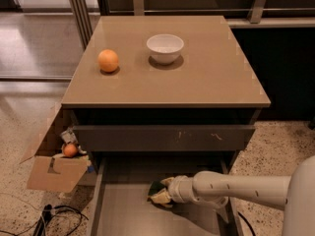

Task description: Place sponge into middle drawer

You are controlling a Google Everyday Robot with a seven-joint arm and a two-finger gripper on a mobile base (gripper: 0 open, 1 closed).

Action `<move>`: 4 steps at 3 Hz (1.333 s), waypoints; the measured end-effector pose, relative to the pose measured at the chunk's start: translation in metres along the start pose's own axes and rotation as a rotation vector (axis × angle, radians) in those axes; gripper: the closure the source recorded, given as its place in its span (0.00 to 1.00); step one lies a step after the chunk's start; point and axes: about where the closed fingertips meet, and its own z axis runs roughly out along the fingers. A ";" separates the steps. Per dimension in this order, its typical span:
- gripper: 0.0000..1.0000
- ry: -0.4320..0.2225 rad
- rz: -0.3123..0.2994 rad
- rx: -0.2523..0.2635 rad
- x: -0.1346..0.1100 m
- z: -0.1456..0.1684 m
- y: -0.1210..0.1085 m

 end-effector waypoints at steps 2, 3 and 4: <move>0.12 0.000 0.000 0.000 0.000 0.000 0.000; 0.00 0.000 0.000 0.000 0.000 0.000 0.000; 0.00 0.000 0.000 0.000 0.000 0.000 0.000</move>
Offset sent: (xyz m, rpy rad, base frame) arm 0.0000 0.0000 0.0000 0.0000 0.0000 0.0000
